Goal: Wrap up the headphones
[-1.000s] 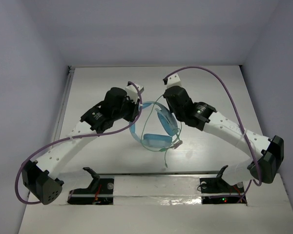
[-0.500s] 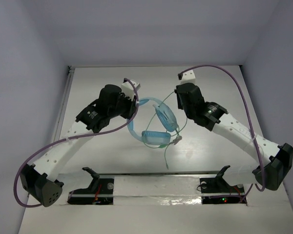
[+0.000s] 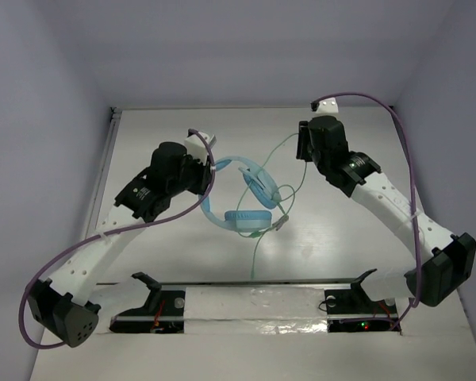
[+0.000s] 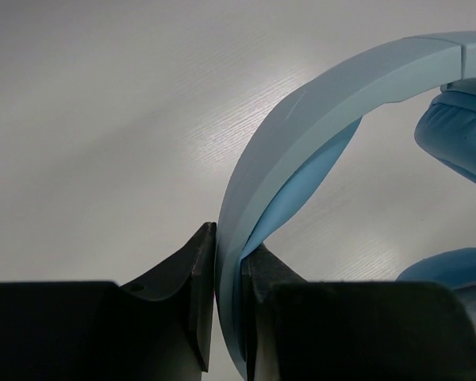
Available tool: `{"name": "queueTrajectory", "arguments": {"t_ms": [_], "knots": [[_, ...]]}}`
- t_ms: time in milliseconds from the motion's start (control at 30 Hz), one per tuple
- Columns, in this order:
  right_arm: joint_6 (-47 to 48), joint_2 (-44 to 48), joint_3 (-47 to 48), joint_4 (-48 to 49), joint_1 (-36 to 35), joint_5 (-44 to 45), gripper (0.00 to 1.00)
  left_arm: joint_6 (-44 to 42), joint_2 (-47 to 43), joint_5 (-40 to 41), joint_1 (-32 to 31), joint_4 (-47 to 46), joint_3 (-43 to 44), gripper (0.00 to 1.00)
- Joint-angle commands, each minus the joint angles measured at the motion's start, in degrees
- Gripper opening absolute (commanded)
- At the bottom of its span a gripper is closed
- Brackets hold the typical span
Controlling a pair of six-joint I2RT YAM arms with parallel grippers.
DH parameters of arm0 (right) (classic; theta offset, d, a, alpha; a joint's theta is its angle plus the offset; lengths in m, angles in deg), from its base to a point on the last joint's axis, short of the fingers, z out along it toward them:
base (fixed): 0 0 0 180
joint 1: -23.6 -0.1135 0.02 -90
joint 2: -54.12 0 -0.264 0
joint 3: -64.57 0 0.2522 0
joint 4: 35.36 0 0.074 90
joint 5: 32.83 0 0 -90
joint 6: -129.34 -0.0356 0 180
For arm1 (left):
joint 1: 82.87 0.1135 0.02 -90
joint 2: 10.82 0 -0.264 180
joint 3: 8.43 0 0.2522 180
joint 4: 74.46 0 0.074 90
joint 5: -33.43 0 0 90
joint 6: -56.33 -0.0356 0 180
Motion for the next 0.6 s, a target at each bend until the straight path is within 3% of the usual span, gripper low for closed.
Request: {"name": "queueTrajectory", "arguments": {"t_ms": [0, 100, 233, 367, 500, 567], "knots": [[-0.3, -1.66, 3.55, 1.27, 0.96, -2.12, 0.39, 2.76, -2.93, -7.26, 0.02, -7.26, -1.91, 0.0], [-0.3, -3.43, 1.28, 2.66, 0.96, -4.64, 0.38, 3.98, -3.64, -12.53, 0.8, -9.63, -2.36, 0.0], [-2.84, -1.85, -2.94, 5.39, 0.96, -13.32, 0.53, 6.45, -3.38, -21.93, 1.34, -14.12, -1.84, 0.0], [-4.69, 3.76, -7.94, 6.62, 0.96, -16.26, 0.57, 7.86, -2.15, -16.15, 4.48, -14.92, 1.41, 0.0], [-6.01, 7.21, -9.9, 4.88, 0.96, -19.16, 0.57, 7.86, -1.45, -21.16, 7.22, -16.5, 4.66, 0.0], [-7.41, 7.73, -9.9, 3.73, 0.96, -14.18, 0.53, 6.28, -0.83, -11.62, 7.22, -13.1, 6.86, 0.0]]}}
